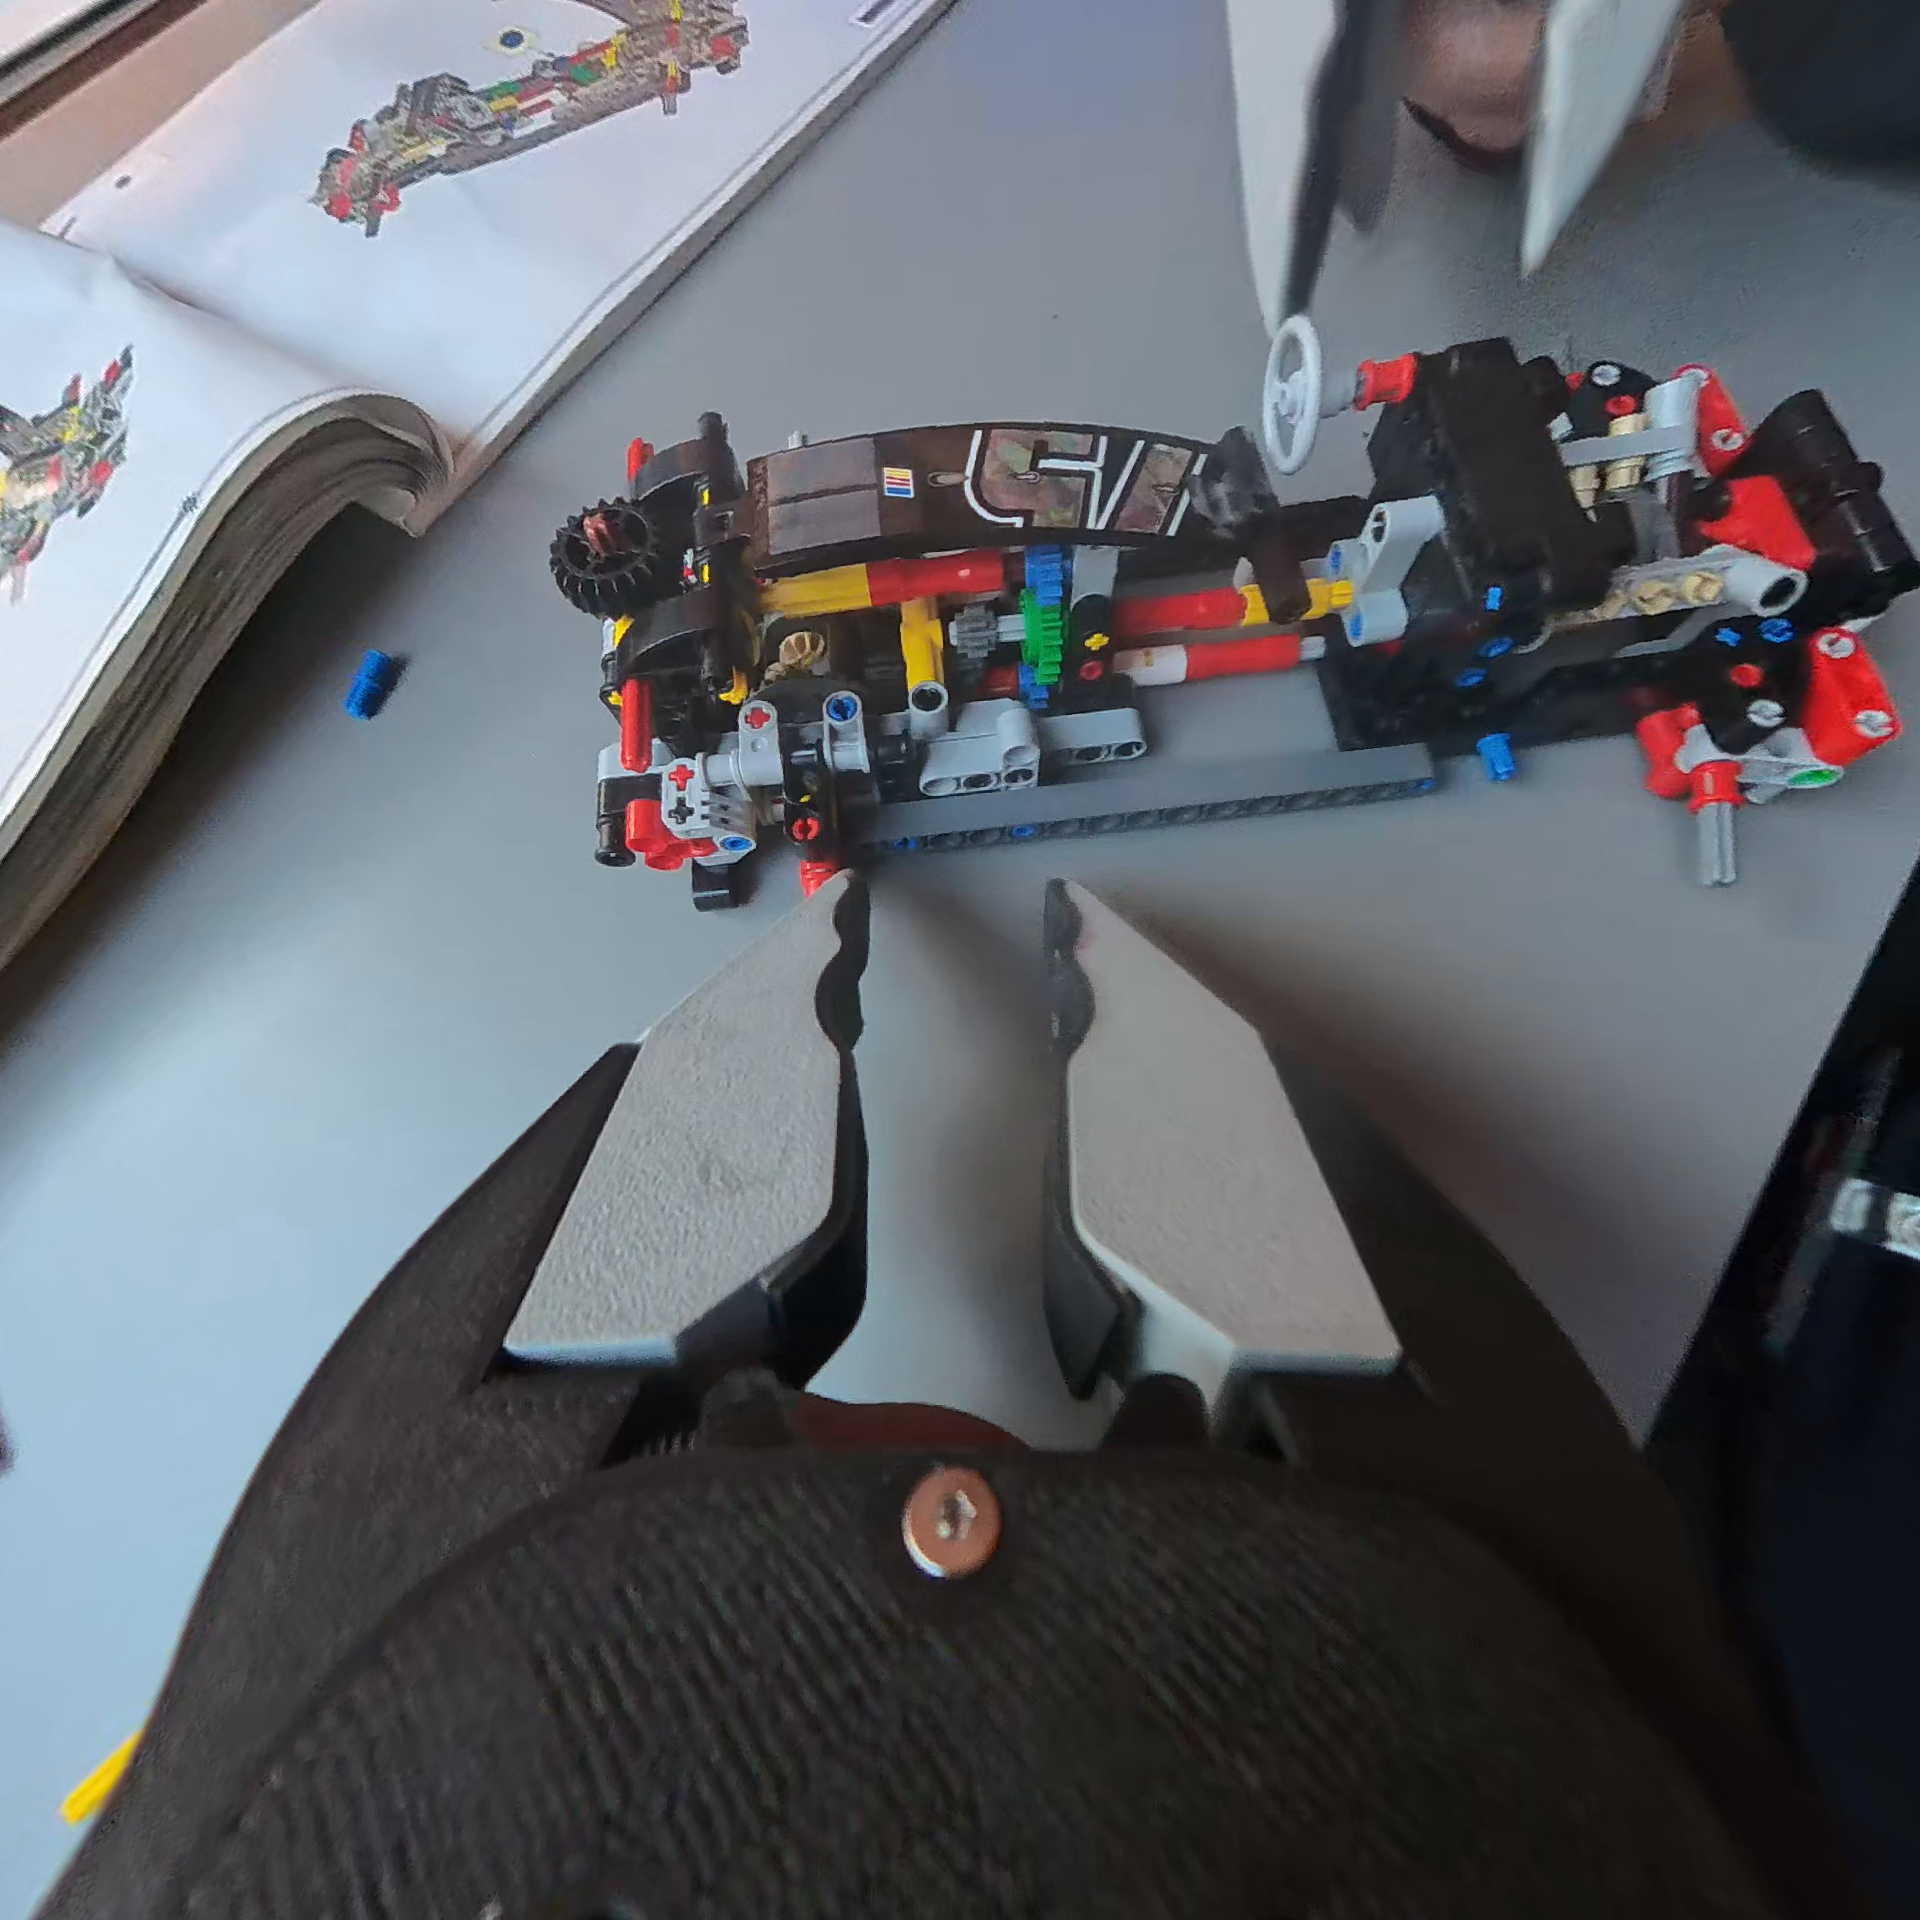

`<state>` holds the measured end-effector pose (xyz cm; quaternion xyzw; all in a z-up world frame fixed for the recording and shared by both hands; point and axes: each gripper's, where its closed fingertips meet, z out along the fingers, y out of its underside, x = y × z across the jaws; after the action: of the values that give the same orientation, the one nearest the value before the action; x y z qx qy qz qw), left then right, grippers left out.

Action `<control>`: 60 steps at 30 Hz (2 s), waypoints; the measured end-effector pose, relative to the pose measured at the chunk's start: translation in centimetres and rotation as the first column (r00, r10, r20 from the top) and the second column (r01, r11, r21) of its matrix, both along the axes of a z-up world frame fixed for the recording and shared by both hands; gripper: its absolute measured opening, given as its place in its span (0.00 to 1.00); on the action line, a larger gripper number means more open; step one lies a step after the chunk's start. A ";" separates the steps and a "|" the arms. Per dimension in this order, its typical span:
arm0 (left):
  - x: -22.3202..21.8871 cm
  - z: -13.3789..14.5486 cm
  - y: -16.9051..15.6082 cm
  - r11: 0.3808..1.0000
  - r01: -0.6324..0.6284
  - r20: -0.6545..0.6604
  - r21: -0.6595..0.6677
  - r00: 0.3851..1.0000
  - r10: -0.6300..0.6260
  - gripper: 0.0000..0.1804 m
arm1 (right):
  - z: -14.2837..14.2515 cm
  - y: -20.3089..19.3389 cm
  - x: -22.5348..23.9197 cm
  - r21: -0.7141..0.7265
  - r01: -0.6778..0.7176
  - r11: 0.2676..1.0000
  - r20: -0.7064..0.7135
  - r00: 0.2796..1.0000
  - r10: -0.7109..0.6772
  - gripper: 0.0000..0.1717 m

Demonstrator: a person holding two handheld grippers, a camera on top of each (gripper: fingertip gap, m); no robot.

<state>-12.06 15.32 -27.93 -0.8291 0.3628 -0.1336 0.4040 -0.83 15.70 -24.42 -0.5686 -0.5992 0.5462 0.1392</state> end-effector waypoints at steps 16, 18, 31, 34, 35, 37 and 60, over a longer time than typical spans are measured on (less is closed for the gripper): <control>0.1 2.5 10.5 0.992 -0.022 0.001 0.124 1.000 0.022 0.11 | -0.1 -6.3 -3.9 0.027 0.017 0.999 -0.014 1.000 -0.017 0.15; -0.9 3.5 8.3 0.995 -0.013 0.048 0.102 0.999 0.008 0.13 | 0.4 -5.6 -2.6 0.050 0.049 0.998 -0.047 0.998 -0.047 0.15; 3.2 5.3 -3.4 0.998 -0.061 0.120 0.004 0.991 0.060 0.40 | 1.0 7.2 1.7 0.192 0.322 0.927 -0.101 0.946 -0.308 0.22; 4.0 5.2 -2.8 0.997 -0.071 0.119 0.000 0.990 0.071 0.38 | 0.0 7.8 -0.1 0.200 0.199 0.959 -0.054 0.980 -0.192 0.32; 4.1 4.9 -2.5 0.997 -0.079 0.108 -0.012 0.991 0.080 0.38 | -0.4 8.4 -0.7 0.199 0.185 0.962 -0.022 0.983 -0.185 0.35; 4.1 4.3 -1.8 0.995 -0.091 0.090 -0.032 0.992 0.093 0.38 | -0.4 9.4 -1.9 0.180 0.157 0.971 -0.016 0.987 -0.157 0.36; -1.4 2.2 -2.4 0.997 0.041 -0.021 -0.068 0.999 -0.042 0.34 | -1.1 5.2 -3.2 0.140 0.034 0.990 0.009 0.999 -0.036 0.36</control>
<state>-13.43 12.88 -25.71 -0.8359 0.3796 -0.1449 0.3690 -4.07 20.88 -25.57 -0.5711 -0.6267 0.4969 0.1849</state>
